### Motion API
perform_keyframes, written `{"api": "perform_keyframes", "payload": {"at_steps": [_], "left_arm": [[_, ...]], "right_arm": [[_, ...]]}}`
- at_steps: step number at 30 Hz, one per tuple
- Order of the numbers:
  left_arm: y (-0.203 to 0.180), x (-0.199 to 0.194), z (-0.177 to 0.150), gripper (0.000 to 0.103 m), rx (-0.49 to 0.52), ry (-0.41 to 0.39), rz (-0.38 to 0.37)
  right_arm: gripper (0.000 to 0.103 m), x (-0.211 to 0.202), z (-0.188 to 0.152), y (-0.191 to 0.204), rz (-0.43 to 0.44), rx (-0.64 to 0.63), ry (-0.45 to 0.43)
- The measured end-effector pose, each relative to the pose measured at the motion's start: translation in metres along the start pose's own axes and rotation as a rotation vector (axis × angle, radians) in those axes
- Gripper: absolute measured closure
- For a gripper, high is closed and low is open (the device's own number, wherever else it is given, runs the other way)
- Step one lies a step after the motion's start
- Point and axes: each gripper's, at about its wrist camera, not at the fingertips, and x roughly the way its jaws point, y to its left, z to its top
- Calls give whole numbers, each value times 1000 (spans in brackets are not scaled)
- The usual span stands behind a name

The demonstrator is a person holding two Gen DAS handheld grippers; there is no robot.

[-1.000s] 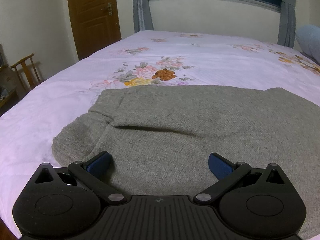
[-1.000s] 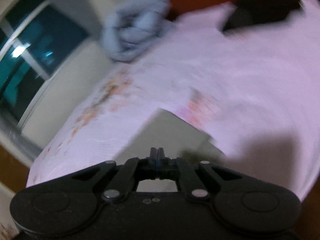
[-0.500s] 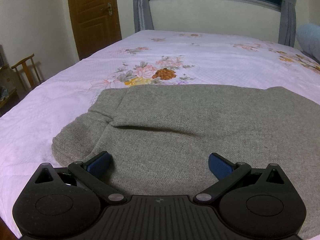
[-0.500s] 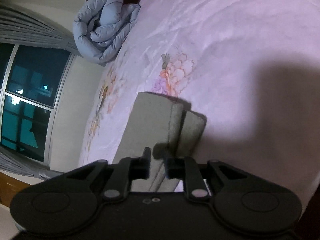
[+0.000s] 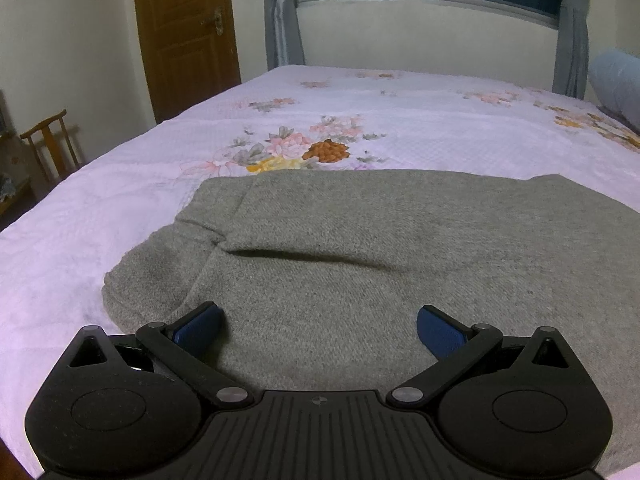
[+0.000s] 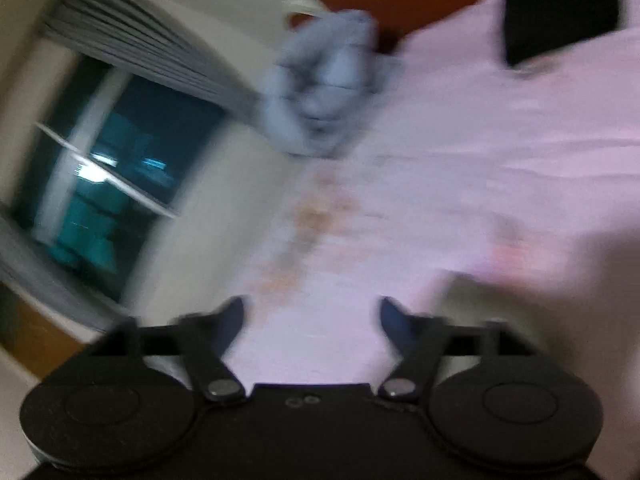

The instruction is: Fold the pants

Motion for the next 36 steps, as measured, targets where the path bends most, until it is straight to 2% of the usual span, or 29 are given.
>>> {"api": "perform_keyframes", "payload": {"at_steps": [1,2,5,7,9,14,15,16,17,19,27,29,31,34,36], "left_arm": [[0,0,0,0,-4,-2,2],[-1,0,0,0,-7,-4,4],[0,-3,-2,0,-24,-8,4],[0,-5,-3,0,-34,-7,2],[1,-8,-5,0,-46,-11,-6],[3,-6,-5,0,-85,2,-12],[3,-6,-4,0,-89,6,-10],[3,-5,-2,0,-92,9,-10],[4,-6,0,0,-94,6,-9],[4,-6,1,0,-93,5,-6],[4,-2,-1,0,-86,35,-17],[5,-3,-3,0,-81,28,-23],[5,-3,-5,0,-80,20,-26],[5,-2,-5,0,-74,17,-27],[5,-2,-4,0,-69,22,-30]], "right_arm": [[63,-1,-4,-18,-28,10,21],[69,-1,-10,-39,-58,48,42],[76,-4,-27,-86,-116,183,32],[81,-4,-37,-104,-89,258,29],[83,-2,-44,-105,-83,260,34],[83,23,-50,-99,-93,257,115],[88,31,-47,-95,-107,255,121],[101,33,-45,-91,-106,253,127],[103,36,-44,-84,-95,240,135],[103,39,-39,-62,-70,177,127],[103,6,9,70,231,-28,25],[103,-9,11,81,274,-62,-8],[103,-18,4,60,219,-49,-24],[103,-10,-21,-20,48,111,11],[103,1,-40,-72,-53,204,73]]}}
